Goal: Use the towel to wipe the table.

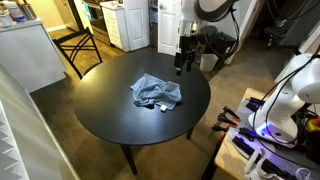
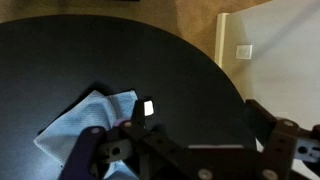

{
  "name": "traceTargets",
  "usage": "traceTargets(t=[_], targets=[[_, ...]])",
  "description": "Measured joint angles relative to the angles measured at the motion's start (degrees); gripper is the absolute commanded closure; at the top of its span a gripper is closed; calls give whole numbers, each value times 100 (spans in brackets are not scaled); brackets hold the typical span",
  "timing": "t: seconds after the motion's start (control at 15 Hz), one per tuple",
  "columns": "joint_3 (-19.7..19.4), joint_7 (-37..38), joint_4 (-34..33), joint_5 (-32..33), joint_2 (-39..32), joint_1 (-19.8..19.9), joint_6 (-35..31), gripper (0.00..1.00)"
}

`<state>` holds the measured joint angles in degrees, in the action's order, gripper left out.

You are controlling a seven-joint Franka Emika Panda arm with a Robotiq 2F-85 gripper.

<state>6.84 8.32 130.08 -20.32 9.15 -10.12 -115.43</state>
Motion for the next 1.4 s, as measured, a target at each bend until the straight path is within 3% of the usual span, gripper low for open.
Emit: traceTargets(t=[0.6,0.73,1.0,1.2,1.4], targets=[[15,5,-15,117,0,9,3,0],[64,110,-144,509,-5,11,18,0],[165,865,-842,1887,-299,56,120,0],[115,1239,-1450,2635,-993,188,127,0],[-71,1325,-2003,2798,-1817,255,90,0]])
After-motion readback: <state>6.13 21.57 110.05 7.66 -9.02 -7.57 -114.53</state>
